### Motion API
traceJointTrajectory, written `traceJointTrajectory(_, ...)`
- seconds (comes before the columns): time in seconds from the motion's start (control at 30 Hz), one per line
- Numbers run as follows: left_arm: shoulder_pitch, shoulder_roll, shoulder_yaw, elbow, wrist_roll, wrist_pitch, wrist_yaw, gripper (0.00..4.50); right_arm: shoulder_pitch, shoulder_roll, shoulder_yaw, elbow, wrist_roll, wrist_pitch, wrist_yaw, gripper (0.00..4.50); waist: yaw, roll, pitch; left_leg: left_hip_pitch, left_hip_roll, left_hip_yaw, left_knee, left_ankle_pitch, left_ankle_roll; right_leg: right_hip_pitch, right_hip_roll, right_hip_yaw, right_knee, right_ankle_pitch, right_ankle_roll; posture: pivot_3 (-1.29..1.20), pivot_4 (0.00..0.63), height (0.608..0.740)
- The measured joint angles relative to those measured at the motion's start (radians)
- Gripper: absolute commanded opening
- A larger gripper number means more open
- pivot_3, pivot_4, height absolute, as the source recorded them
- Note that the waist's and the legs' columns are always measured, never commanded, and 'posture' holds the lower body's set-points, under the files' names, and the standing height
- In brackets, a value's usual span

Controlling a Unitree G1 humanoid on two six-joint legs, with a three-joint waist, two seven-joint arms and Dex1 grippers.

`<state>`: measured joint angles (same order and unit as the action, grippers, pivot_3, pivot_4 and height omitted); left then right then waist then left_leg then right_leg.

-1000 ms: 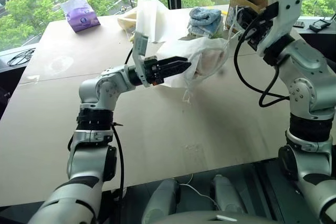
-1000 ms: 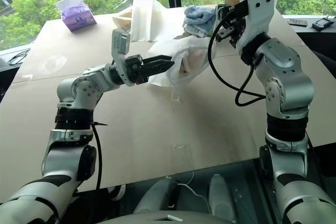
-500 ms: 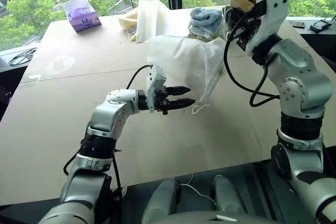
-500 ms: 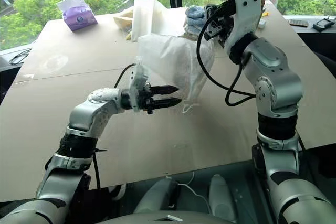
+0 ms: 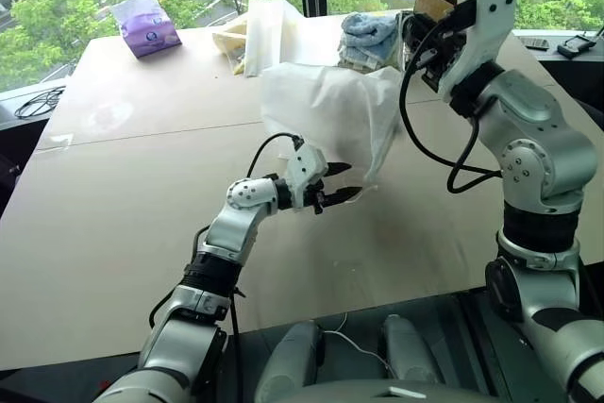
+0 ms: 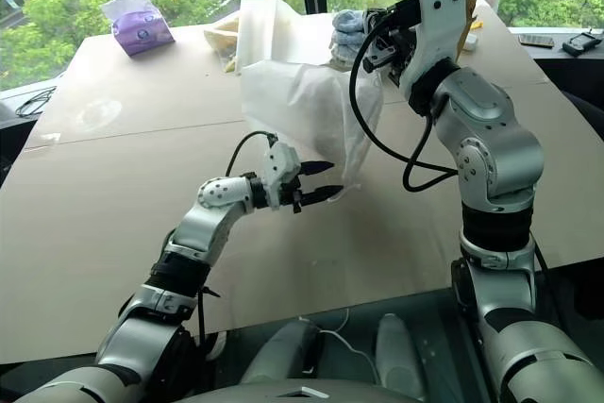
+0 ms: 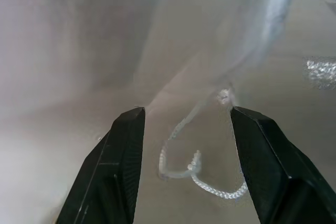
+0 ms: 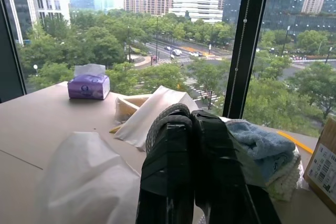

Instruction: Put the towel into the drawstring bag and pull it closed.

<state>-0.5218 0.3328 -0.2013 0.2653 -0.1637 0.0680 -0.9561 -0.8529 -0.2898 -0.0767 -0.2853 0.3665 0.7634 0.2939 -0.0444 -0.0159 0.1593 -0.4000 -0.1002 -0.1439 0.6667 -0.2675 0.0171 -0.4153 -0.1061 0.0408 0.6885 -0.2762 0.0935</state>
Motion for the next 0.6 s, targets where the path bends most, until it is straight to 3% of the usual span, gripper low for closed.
traceJointTrajectory(0.13, -0.03, -0.015, -0.007, 0.07, 0.034, -0.02, 0.013, 2.63, -0.012, -0.001, -0.001, -0.003, 0.001, 0.011, -0.002, 0.0, 0.001, 0.0, 0.0, 0.0, 0.0, 0.0, 0.0, 0.0, 0.0, 0.0, 0.0, 0.0, 0.0, 0.0, 0.0, 0.0, 0.15, 0.74)
traceJointTrajectory(0.17, -0.035, -0.018, -0.007, 0.079, 0.038, -0.021, 0.014, 2.4, -0.014, -0.001, -0.001, -0.003, 0.001, 0.012, -0.002, 0.0, 0.001, 0.0, 0.0, 0.0, 0.0, 0.0, 0.0, 0.0, 0.0, 0.0, 0.0, 0.0, 0.0, 0.0, 0.0, 0.0, 0.15, 0.74)
traceJointTrajectory(0.3, -0.05, -0.043, -0.005, 0.113, 0.042, -0.015, 0.022, 1.07, -0.017, -0.001, -0.001, -0.004, 0.0, 0.015, -0.005, 0.0, 0.001, 0.0, 0.0, 0.0, 0.0, 0.0, 0.0, 0.0, 0.0, 0.0, 0.0, 0.0, 0.0, 0.0, 0.0, 0.0, 0.15, 0.74)
traceJointTrajectory(0.37, -0.053, -0.046, -0.003, 0.116, 0.041, -0.015, 0.022, 0.04, -0.017, -0.002, -0.001, -0.004, 0.0, 0.015, -0.006, 0.0, 0.0, 0.0, 0.0, 0.0, 0.0, 0.0, 0.0, 0.0, 0.0, 0.0, 0.0, 0.0, 0.0, 0.0, 0.0, 0.0, 0.15, 0.74)
traceJointTrajectory(0.6, 0.013, -0.021, 0.048, 0.085, -0.004, 0.031, 0.027, 0.04, -0.017, -0.025, -0.013, -0.002, -0.001, 0.015, -0.013, 0.0, 0.0, 0.0, 0.0, 0.0, 0.0, 0.0, 0.0, 0.0, 0.0, 0.0, 0.0, 0.0, 0.0, 0.0, 0.0, 0.0, 0.15, 0.74)
